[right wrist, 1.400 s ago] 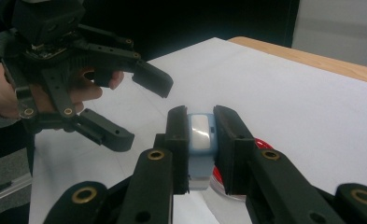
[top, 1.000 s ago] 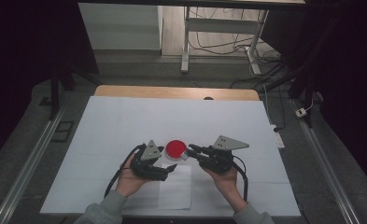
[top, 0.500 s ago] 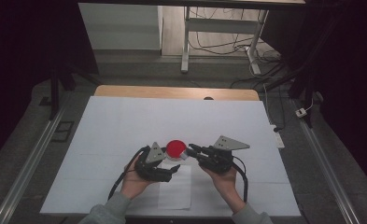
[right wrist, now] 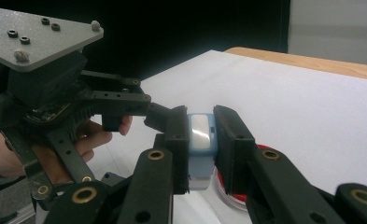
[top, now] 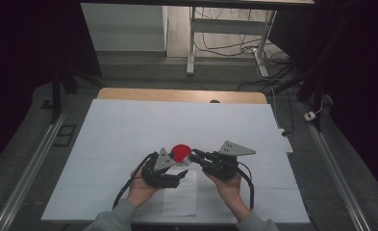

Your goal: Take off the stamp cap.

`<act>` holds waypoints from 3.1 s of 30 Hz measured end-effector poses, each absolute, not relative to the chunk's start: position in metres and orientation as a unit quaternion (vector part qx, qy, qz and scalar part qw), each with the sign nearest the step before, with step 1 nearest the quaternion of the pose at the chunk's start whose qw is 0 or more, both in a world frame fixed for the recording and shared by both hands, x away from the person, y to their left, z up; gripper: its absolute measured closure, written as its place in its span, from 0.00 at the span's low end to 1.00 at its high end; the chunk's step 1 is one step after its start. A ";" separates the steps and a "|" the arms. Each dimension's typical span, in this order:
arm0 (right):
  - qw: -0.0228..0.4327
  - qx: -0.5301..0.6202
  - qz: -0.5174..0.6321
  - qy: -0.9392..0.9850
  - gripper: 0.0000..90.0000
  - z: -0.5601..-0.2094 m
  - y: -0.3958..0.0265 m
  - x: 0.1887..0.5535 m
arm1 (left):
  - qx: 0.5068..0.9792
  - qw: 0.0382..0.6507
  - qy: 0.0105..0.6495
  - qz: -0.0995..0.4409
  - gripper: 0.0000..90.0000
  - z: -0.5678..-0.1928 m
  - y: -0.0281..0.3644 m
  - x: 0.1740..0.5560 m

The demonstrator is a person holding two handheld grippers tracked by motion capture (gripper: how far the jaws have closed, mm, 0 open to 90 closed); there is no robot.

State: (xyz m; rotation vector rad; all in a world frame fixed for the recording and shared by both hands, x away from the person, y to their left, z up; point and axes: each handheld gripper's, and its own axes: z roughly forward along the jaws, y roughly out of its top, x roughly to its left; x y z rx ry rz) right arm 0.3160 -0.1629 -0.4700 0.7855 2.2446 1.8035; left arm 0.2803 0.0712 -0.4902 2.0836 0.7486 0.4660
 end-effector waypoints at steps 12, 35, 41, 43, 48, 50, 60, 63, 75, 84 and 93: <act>0.075 0.266 0.608 0.745 0.84 -0.472 -0.159 0.314 | 0.833 0.422 0.297 0.200 0.37 -0.493 0.066 0.280; 0.066 0.267 0.614 0.740 0.84 -0.474 -0.154 0.311 | 0.831 0.420 0.292 0.218 0.51 -0.496 0.062 0.278; 0.061 0.269 0.619 0.735 0.84 -0.474 -0.154 0.311 | 0.831 0.421 0.290 0.220 0.59 -0.496 0.062 0.278; 0.060 0.270 0.620 0.734 0.84 -0.474 -0.154 0.311 | 0.830 0.421 0.289 0.224 0.61 -0.496 0.062 0.277; 0.058 0.272 0.623 0.732 0.84 -0.474 -0.154 0.310 | 0.832 0.418 0.285 0.227 0.65 -0.497 0.061 0.277; 0.059 0.273 0.623 0.731 0.84 -0.474 -0.154 0.311 | 0.833 0.418 0.284 0.227 0.66 -0.497 0.061 0.276; 0.057 0.274 0.624 0.730 0.84 -0.475 -0.154 0.310 | 0.835 0.413 0.280 0.234 0.70 -0.497 0.060 0.276; 0.056 0.275 0.623 0.730 0.84 -0.475 -0.154 0.311 | 0.835 0.411 0.278 0.237 0.70 -0.497 0.060 0.276; 0.057 0.276 0.623 0.730 0.84 -0.476 -0.153 0.310 | 0.838 0.401 0.269 0.254 0.72 -0.499 0.058 0.274; 0.058 0.277 0.619 0.733 0.84 -0.477 -0.152 0.310 | 0.842 0.393 0.263 0.260 0.72 -0.500 0.057 0.273; 0.065 0.277 0.616 0.734 0.84 -0.477 -0.151 0.309 | 0.841 0.392 0.263 0.264 0.73 -0.502 0.057 0.272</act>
